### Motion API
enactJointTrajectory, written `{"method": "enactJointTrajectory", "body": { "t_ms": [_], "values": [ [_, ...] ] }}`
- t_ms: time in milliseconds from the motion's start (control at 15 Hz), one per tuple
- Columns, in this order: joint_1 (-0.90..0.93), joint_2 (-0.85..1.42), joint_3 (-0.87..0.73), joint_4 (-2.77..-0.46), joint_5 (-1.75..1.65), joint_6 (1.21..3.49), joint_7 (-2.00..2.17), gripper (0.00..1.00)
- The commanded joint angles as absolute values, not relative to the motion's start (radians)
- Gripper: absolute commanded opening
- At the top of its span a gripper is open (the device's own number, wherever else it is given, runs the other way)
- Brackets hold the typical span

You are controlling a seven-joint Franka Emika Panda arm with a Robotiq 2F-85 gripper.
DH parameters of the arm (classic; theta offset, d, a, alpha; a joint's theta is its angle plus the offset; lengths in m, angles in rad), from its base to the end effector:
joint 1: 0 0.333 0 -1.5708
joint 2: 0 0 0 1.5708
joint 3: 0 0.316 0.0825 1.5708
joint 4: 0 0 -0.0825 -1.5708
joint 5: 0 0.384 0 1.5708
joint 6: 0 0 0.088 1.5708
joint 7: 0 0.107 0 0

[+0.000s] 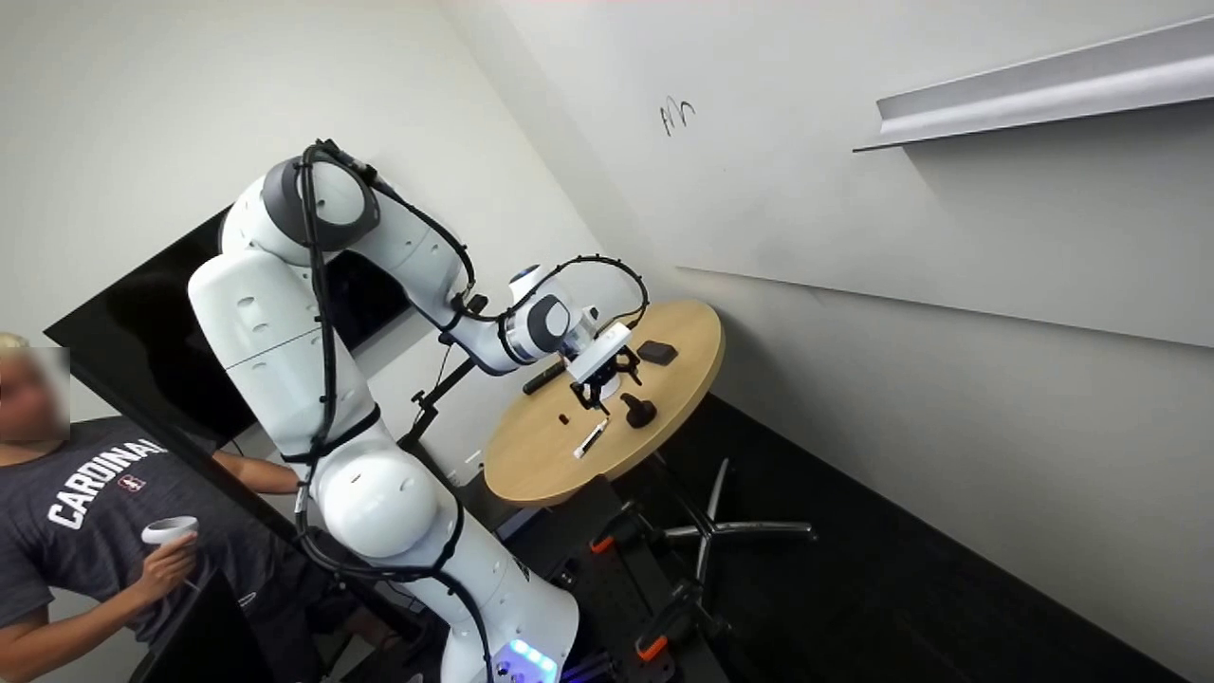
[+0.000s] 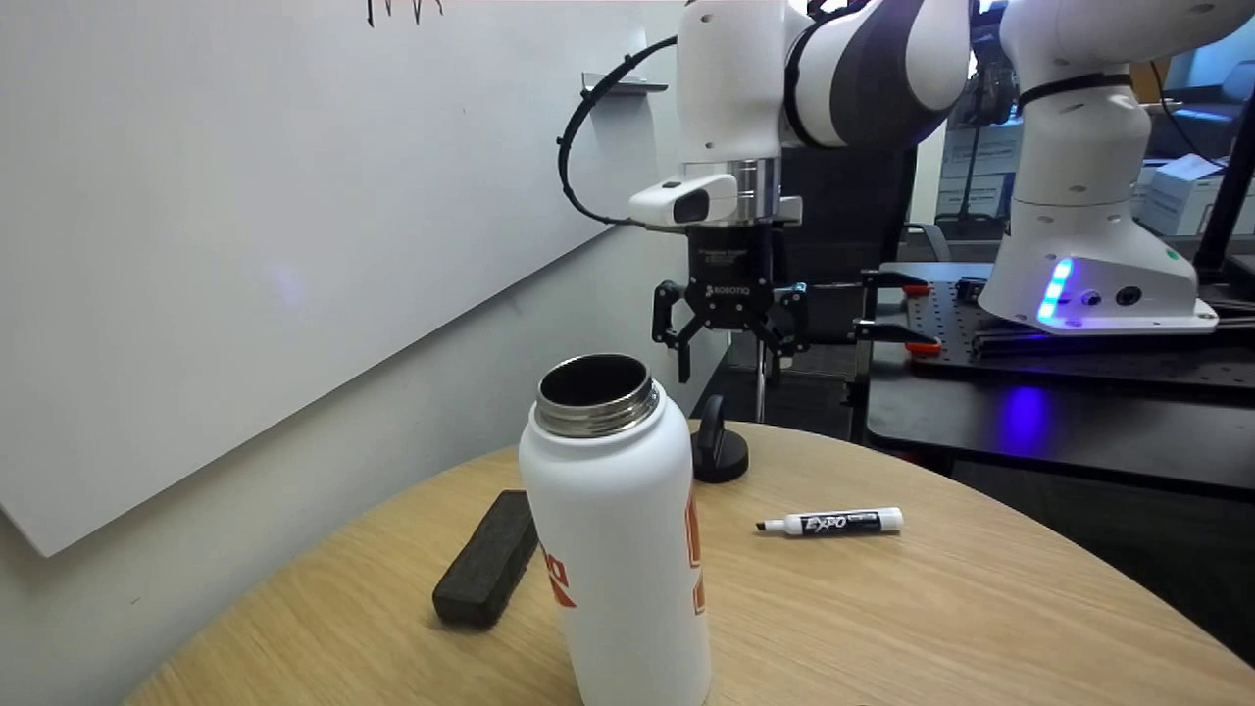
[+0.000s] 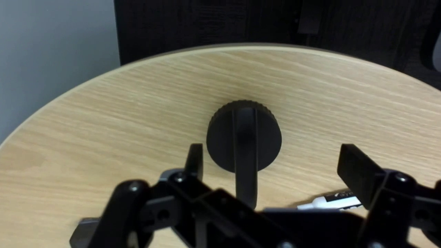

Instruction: Move the black lid to the left

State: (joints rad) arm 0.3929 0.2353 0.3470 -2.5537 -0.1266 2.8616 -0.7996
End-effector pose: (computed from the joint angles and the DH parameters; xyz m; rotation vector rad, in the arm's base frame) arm 0.3312 0.3211 0.1959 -2.1082 -2.2761 -0.1428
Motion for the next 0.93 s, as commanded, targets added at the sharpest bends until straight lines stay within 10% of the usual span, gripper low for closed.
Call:
{"method": "enactJointTrajectory", "body": {
  "t_ms": [0, 133, 200, 867],
  "values": [
    [0.342, 0.312, 0.390, -2.522, -0.179, 2.911, -0.802, 1.00],
    [0.335, 0.347, 0.406, -2.503, -0.200, 2.910, -0.800, 1.00],
    [0.334, 0.360, 0.408, -2.493, -0.216, 2.906, -0.798, 0.75],
    [0.336, 0.408, 0.423, -2.443, -0.275, 2.886, -0.787, 0.05]
  ]
}}
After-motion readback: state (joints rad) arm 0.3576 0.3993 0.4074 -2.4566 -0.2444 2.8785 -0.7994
